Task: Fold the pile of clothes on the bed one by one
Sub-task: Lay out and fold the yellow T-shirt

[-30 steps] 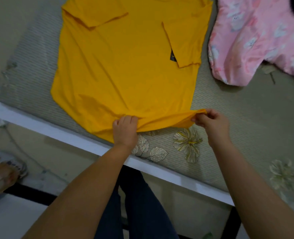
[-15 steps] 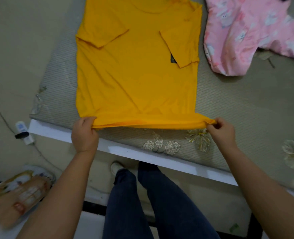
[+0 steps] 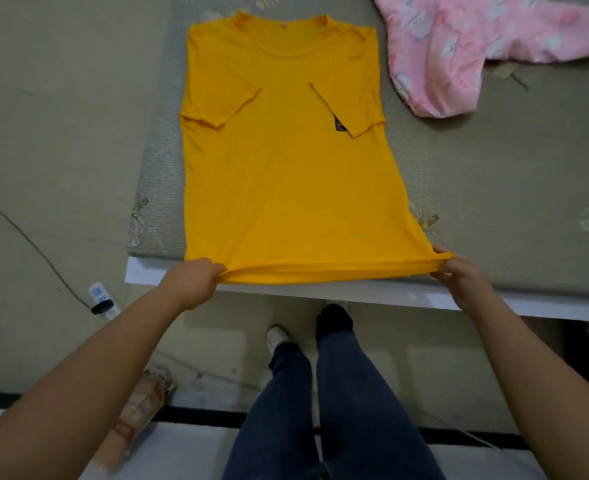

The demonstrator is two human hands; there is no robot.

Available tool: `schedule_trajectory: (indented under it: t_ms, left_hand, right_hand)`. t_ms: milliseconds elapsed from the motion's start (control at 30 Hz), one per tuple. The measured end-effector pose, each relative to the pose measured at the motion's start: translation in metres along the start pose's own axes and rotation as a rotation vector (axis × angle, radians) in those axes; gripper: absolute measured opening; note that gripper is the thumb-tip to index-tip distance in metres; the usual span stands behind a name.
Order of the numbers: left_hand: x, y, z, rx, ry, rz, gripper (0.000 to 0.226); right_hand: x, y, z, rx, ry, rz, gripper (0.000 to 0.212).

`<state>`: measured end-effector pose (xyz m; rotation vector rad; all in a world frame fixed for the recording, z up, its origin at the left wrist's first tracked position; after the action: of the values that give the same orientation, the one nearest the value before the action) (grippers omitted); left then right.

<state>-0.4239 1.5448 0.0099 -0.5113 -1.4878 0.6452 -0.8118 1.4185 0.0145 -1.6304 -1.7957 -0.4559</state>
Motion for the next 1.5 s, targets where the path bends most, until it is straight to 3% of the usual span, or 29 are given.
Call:
schedule_trajectory:
  t_ms: [133,233,300,433,500,633,833,967,1200,1300,1367,1500]
  left_hand:
    - [0.017,0.031,0.002,-0.167,0.010,-0.378,0.029]
    - [0.028,0.042,-0.003,-0.217,0.006,-0.482,0.020]
    - [0.024,0.023,-0.018,-0.155,-0.068,-0.357,0.022]
    - [0.009,-0.057,-0.058,-0.088,-0.260,0.120,0.021]
    - [-0.003,-0.091,-0.070,-0.110,-0.327,0.225,0.024]
    - [-0.036,-0.148,-0.093,-0.064,-0.430,0.324,0.024]
    - [-0.103,-0.213,-0.124,-0.136,-0.464,0.332,0.025]
    - [-0.157,-0.252,-0.146,-0.100,-0.459,0.335,0.030]
    - [-0.245,-0.292,-0.170,-0.110,-0.370,0.257,0.029]
    - [-0.282,-0.294,-0.173,-0.138,-0.264,0.159,0.031]
    - [-0.307,-0.295,-0.173,-0.185,-0.184,0.112,0.033]
    - [-0.358,-0.301,-0.176,-0.184,-0.147,0.115,0.031]
  right_hand:
    - [0.030,0.018,0.021,0.226,0.027,0.050,0.004]
    - [0.041,0.025,0.022,0.337,-0.032,0.087,0.020]
    - [0.039,0.027,0.012,0.367,-0.064,0.140,0.022]
    - [0.017,0.037,-0.044,0.426,-0.182,0.271,0.022]
    - [0.000,0.045,-0.078,0.475,-0.232,0.339,0.013]
    - [-0.043,0.058,-0.131,0.651,-0.200,0.420,0.023]
    - [-0.121,0.073,-0.219,0.839,-0.206,0.504,0.026]
    - [-0.181,0.089,-0.259,0.974,-0.256,0.462,0.027]
    - [-0.261,0.101,-0.272,0.967,-0.238,0.368,0.030]
    - [-0.286,0.102,-0.272,0.927,-0.214,0.349,0.024]
    - [-0.303,0.103,-0.270,0.937,-0.198,0.346,0.032]
    - [-0.336,0.105,-0.262,0.971,-0.123,0.373,0.030]
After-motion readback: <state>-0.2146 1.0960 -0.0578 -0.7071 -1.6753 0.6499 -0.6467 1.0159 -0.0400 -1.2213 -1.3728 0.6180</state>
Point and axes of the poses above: each hand's wrist, its own x-axis away from the middle knuckle, its own y-axis out of the palm, z = x × y, the point moved 9 cm from there along -x, towards the middle knuckle, and after that the axes turned 3 degrees about -y, right-handed, at the moved point
